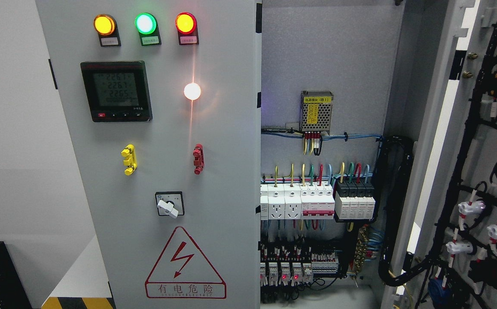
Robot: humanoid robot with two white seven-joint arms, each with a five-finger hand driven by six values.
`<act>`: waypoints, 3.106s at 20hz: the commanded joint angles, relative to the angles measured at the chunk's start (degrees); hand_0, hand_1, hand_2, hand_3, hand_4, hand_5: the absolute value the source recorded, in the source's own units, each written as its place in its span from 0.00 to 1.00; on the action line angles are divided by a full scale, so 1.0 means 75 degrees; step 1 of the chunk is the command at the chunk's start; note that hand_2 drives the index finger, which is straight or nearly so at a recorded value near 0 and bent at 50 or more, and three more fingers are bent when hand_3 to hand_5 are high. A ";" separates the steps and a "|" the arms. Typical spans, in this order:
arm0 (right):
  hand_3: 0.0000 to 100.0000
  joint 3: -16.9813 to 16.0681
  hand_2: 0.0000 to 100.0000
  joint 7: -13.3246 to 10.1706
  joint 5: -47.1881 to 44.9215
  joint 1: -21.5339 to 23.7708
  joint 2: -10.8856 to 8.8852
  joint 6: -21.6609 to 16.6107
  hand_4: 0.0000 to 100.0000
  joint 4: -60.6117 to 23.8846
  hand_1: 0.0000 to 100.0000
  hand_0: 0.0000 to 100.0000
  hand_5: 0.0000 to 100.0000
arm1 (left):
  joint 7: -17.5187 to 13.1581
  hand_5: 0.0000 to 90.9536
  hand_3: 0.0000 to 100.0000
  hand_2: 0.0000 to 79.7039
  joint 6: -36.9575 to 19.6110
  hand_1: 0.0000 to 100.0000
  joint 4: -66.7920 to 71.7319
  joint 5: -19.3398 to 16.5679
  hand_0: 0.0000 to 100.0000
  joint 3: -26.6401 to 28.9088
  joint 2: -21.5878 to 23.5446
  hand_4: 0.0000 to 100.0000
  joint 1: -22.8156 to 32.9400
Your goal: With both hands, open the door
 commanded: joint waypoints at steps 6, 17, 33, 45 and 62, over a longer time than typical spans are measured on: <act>0.00 -0.0003 0.00 -0.0004 -0.0001 0.0920 -0.0220 -0.0011 0.00 -0.3510 0.00 0.19 0.00 | 0.0220 0.00 0.00 0.00 -0.0061 0.00 0.0949 -0.0886 0.00 0.2145 -0.0326 0.00 -0.0235; 0.00 0.0032 0.00 -0.0004 -0.0013 0.2421 -0.0373 -0.0221 0.00 -0.9816 0.00 0.19 0.00 | 0.0479 0.00 0.00 0.00 -0.0097 0.00 0.0879 -0.0828 0.00 0.1385 -0.0338 0.00 -0.0223; 0.00 0.1778 0.00 -0.0004 0.0023 0.2985 -0.0620 -0.1604 0.00 -1.4378 0.00 0.19 0.00 | 0.0444 0.00 0.00 0.00 -0.0097 0.00 0.0879 -0.0817 0.00 0.1338 -0.0677 0.00 -0.0235; 0.00 0.1872 0.00 -0.0039 0.0023 0.1064 -0.0561 -0.2120 0.00 -1.4485 0.00 0.19 0.00 | 0.0432 0.00 0.00 0.00 -0.0097 0.00 0.0879 -0.0828 0.00 0.1349 -0.0959 0.00 -0.0246; 0.00 0.2166 0.00 -0.0098 -0.0036 -0.1397 -0.0456 -0.1346 0.00 -1.4088 0.00 0.19 0.00 | 0.0432 0.00 0.00 0.00 -0.0097 0.00 0.0867 -0.0817 0.00 0.1361 -0.0971 0.00 -0.0246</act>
